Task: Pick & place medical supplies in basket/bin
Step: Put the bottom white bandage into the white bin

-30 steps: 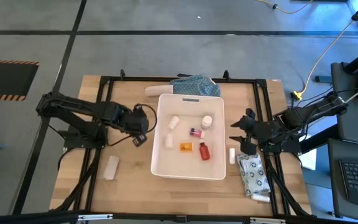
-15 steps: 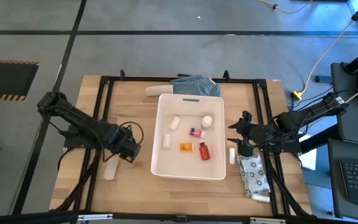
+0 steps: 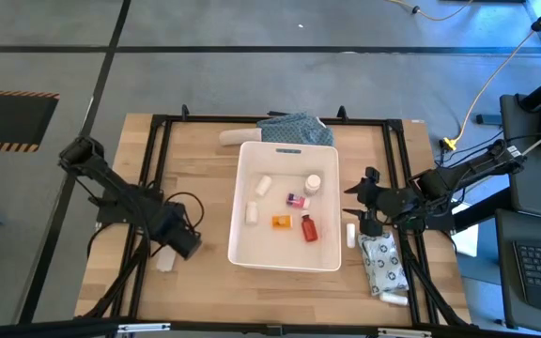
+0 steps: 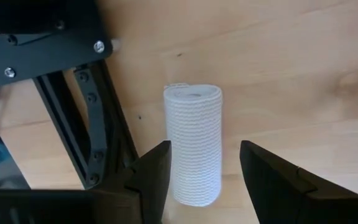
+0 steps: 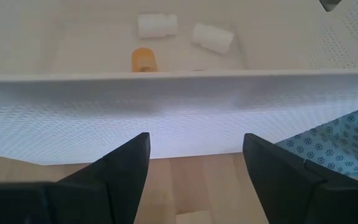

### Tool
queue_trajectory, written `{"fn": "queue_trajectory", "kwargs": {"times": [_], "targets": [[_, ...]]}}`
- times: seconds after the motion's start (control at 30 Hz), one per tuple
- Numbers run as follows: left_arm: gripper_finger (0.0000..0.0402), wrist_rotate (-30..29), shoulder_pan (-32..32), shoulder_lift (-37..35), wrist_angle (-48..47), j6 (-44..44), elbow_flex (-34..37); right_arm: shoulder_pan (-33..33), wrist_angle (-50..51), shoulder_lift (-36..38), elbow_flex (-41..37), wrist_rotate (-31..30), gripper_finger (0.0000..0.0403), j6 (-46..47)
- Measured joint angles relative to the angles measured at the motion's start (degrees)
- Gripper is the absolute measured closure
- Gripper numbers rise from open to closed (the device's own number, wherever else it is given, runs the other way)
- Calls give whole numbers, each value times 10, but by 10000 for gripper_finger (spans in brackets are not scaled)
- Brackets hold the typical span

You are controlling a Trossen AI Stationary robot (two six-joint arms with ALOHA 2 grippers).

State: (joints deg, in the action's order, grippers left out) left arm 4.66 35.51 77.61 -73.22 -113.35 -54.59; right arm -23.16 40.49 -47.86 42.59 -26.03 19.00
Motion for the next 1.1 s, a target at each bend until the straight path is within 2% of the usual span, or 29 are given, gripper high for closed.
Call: {"fn": "queue_trajectory", "kwargs": {"times": [0.23,0.37,0.9,1.1], "targets": [[217,1,16,64,30,-14,0,0,1,0,0,0,144,-2],[217,44,17,108,22,-29,0,0,1,0,0,0,144,-2],[218,75,26,223,57,15,0,0,1,0,0,0,144,-2],[261,75,26,227,58,31,-1,0,1,0,0,0,144,-2]]}}
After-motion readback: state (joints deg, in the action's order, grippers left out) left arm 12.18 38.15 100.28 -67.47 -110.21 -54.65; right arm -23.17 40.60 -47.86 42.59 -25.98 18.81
